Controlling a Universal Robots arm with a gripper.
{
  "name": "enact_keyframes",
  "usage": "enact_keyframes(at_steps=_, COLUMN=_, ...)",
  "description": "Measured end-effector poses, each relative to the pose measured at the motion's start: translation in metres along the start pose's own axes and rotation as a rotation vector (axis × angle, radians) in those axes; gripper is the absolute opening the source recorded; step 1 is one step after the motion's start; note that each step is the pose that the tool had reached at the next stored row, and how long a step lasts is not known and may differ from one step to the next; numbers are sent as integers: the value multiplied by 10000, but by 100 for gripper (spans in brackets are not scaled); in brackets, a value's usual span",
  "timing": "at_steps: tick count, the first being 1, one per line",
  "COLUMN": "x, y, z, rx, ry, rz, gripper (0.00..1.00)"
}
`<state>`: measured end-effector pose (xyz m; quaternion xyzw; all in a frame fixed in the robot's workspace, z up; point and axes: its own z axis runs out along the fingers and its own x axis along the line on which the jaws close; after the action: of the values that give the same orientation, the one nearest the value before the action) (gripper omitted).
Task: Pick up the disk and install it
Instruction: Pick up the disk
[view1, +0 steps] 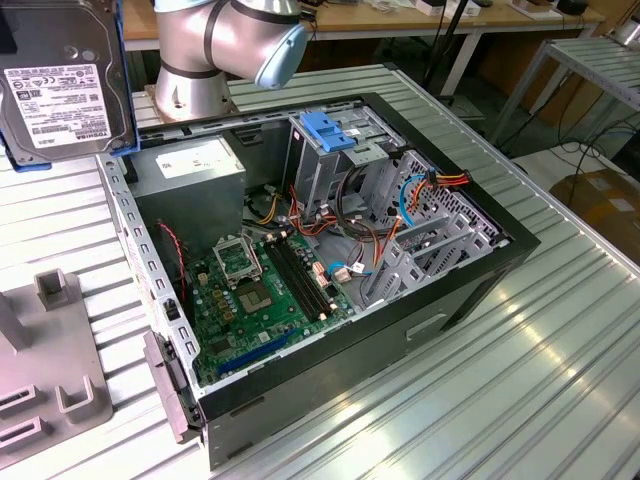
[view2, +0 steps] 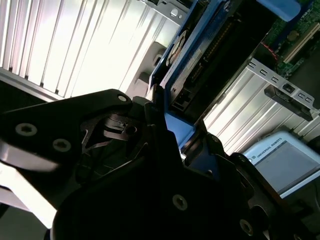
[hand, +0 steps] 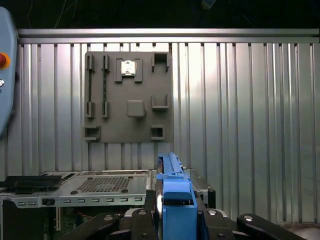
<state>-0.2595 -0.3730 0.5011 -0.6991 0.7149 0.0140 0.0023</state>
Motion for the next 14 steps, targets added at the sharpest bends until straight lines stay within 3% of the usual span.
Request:
enact_keyframes(at_steps=4, x=-3, y=-137, z=-3, rx=-5, ry=0, rz=0, gripper=37)
enact_keyframes(at_steps=7, x=-6, y=-281, z=-5, rx=-8, ry=0, rz=1, gripper=37)
enact_keyframes(at_steps=14, x=-11, y=-501, z=-8, rx=-9, ry=-1, rz=6, gripper=37)
